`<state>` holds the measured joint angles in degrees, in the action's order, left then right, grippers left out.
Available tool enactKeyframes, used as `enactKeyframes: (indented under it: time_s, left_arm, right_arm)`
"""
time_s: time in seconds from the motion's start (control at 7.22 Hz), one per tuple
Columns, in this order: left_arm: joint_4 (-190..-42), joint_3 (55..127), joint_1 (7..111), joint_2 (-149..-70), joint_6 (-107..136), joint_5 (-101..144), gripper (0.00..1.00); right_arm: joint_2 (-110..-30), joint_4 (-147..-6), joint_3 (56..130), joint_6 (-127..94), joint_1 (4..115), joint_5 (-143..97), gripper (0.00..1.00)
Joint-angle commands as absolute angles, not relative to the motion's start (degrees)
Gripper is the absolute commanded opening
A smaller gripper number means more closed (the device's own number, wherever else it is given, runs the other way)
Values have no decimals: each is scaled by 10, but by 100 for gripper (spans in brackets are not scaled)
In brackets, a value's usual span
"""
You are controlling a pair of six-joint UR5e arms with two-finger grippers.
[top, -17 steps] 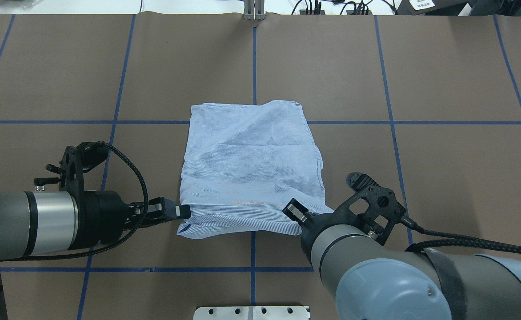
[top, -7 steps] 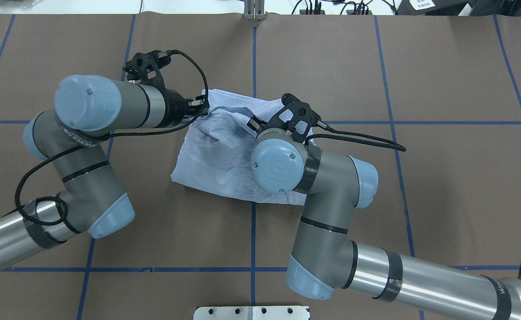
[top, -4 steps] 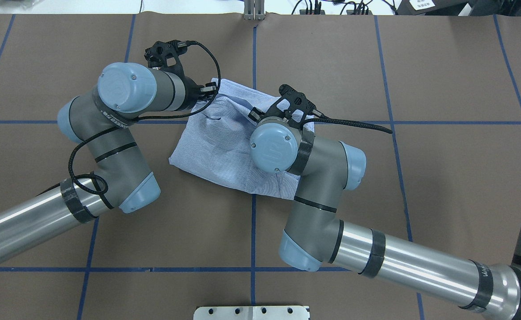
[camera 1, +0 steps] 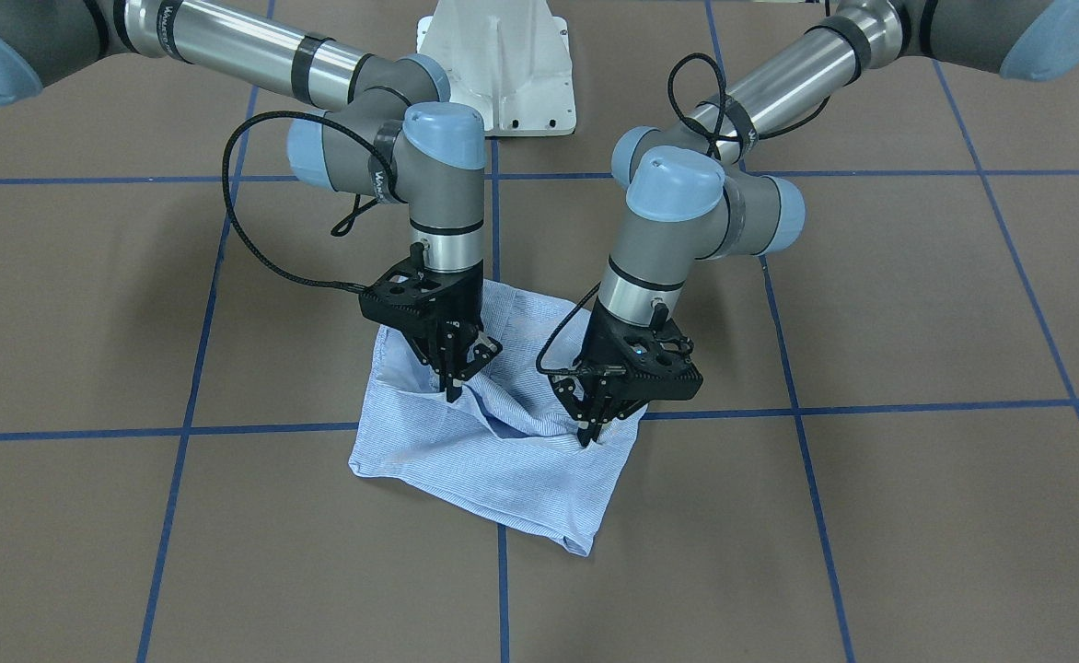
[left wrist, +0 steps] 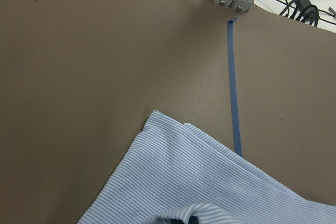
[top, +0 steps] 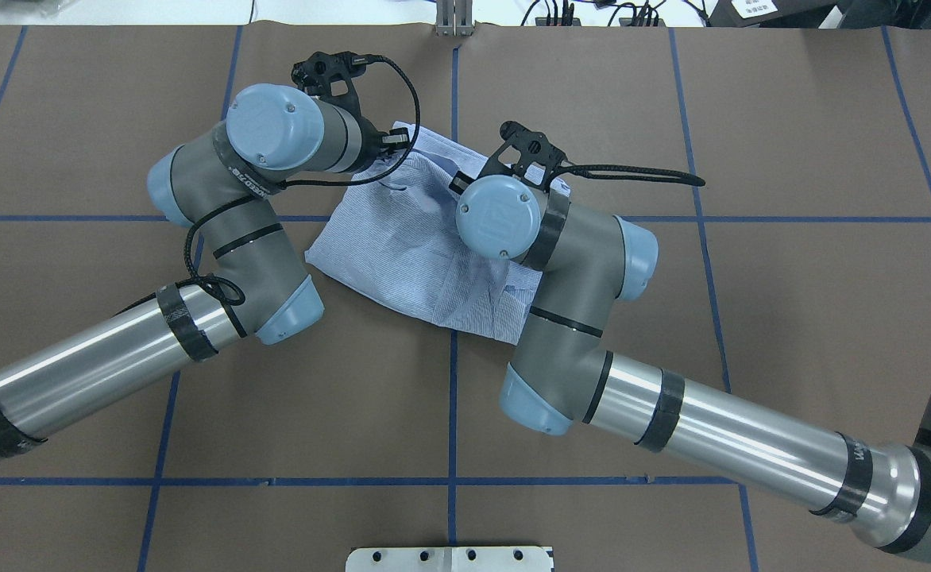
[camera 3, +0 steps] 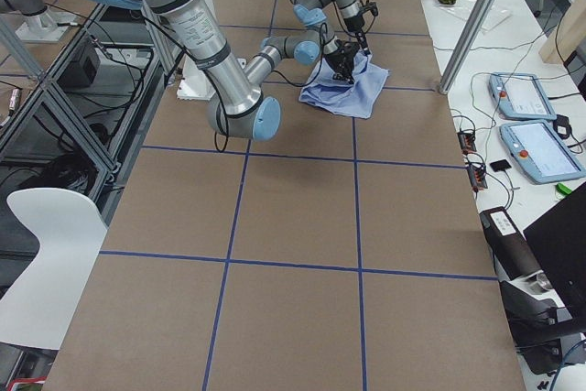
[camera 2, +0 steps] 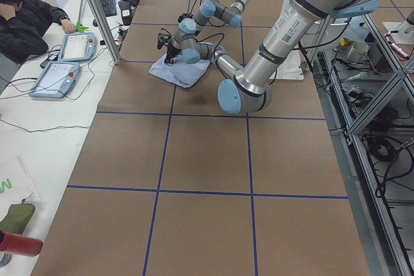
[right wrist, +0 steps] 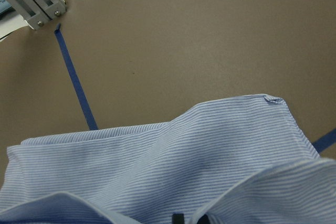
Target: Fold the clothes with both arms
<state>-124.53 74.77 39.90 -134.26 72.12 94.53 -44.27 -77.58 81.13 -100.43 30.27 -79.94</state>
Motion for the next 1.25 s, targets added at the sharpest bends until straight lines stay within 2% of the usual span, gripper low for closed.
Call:
enactKeyframes:
  time_s: [0.0, 0.42, 0.55, 0.69, 0.97, 1.11]
  left_arm:
    - [-1244, 734, 417, -1346, 628, 951, 99]
    - [-1205, 764, 477, -1340, 537, 1097, 100]
    - [-1143, 833, 489, -1307, 494, 1098, 100]
    - [-1071, 932, 500, -1256, 438, 1098, 100]
    - [-933, 1111, 545, -1166, 298, 1098, 100]
    - [-859, 1178, 587, -1126, 216, 1098, 100]
  right_arm:
    - [-424, -783, 810, -936, 357, -900, 100]
    - [-417, -861, 831, -763, 471, -1085, 100]
    - [-443, -896, 873, -708, 495, -1111, 100]
    - [-479, -954, 933, -624, 526, -1136, 100]
    - [-558, -1091, 1037, -377, 636, -1208, 100]
    - [-600, -1126, 1055, -240, 701, -1223, 100]
